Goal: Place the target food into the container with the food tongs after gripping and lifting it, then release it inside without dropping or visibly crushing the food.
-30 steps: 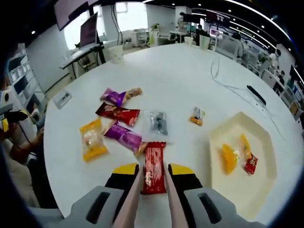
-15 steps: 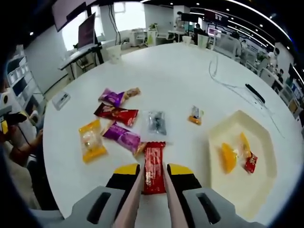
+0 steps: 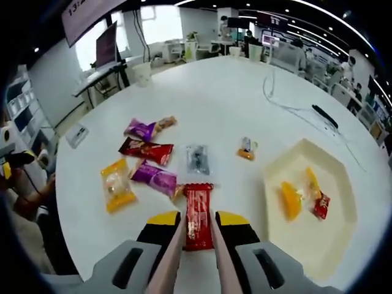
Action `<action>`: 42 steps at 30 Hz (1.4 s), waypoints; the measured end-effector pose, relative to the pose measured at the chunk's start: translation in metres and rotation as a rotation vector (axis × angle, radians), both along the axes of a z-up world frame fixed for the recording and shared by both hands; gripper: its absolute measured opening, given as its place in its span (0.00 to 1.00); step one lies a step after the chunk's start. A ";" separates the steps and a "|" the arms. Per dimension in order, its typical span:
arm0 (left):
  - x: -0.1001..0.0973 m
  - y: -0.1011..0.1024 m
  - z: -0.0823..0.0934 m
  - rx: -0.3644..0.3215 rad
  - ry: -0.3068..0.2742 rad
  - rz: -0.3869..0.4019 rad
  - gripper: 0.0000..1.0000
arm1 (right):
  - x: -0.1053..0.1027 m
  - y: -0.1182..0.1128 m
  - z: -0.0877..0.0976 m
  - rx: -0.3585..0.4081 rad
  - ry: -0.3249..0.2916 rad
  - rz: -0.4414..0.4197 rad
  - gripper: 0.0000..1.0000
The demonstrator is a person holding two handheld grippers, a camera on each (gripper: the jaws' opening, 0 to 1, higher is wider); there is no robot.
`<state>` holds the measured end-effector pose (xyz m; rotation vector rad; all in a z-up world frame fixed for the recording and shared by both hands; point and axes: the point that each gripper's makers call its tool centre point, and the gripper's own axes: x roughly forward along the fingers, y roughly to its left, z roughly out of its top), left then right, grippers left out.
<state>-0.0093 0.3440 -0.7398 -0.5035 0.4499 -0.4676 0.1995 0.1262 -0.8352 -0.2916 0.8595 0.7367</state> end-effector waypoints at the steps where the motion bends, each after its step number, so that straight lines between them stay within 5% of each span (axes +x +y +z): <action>1: 0.000 -0.001 0.000 0.000 0.001 -0.002 0.49 | 0.000 0.000 0.000 0.000 -0.001 -0.001 0.22; 21: 0.003 0.001 -0.001 -0.007 -0.007 -0.012 0.50 | -0.005 0.002 0.006 0.018 0.005 -0.024 0.22; 33: 0.007 -0.014 0.012 0.003 -0.032 -0.038 0.49 | -0.008 0.006 0.029 0.042 -0.016 -0.017 0.22; 39: 0.010 -0.019 0.029 0.030 -0.087 0.024 0.67 | -0.015 0.006 0.038 0.076 -0.022 -0.022 0.22; 42: 0.005 -0.024 0.033 0.030 -0.089 0.021 0.63 | -0.017 0.005 0.039 0.079 -0.022 -0.025 0.22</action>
